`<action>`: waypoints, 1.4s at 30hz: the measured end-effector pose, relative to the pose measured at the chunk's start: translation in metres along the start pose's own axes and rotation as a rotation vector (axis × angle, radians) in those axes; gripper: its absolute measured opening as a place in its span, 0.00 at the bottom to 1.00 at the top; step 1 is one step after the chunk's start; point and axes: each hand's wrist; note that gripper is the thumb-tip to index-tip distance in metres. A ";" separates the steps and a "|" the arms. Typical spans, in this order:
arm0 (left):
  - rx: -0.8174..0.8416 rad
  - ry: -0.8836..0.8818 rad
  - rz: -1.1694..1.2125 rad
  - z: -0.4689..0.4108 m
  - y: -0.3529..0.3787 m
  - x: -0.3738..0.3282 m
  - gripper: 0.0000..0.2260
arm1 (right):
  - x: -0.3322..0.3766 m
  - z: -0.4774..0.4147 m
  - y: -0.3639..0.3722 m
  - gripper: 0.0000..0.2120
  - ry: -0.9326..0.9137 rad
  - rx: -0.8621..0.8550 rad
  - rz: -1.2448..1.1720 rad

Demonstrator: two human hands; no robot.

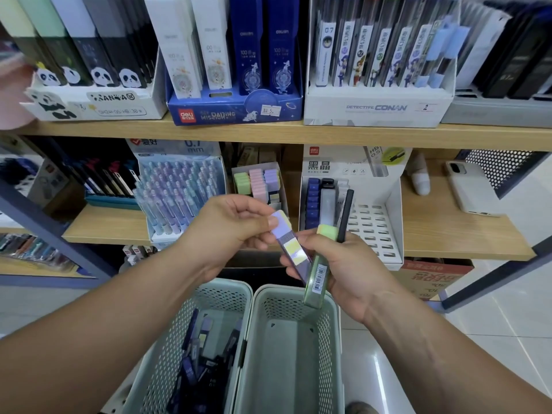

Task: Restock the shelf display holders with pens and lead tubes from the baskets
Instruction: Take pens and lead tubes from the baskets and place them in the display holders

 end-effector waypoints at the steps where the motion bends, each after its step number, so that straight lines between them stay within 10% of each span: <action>1: -0.018 0.001 -0.038 -0.001 -0.002 -0.001 0.05 | -0.001 -0.001 0.000 0.06 -0.025 -0.055 0.006; 7: -0.149 0.118 -0.427 -0.016 -0.005 -0.010 0.08 | 0.002 -0.008 -0.008 0.04 -0.263 -0.359 0.050; 30: -0.538 0.564 -1.089 -0.048 0.003 -0.042 0.04 | 0.002 -0.011 -0.017 0.03 -0.221 -0.312 0.014; 42: -0.573 0.514 -1.517 -0.086 0.007 -0.036 0.06 | 0.002 -0.009 -0.014 0.04 -0.176 -0.260 0.027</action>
Point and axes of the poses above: each hand's wrist, its own z-axis away from the middle knuckle, its own y-axis out of the palm, x = y × z, and after that the axes turned 13 degrees about -y, right-handed
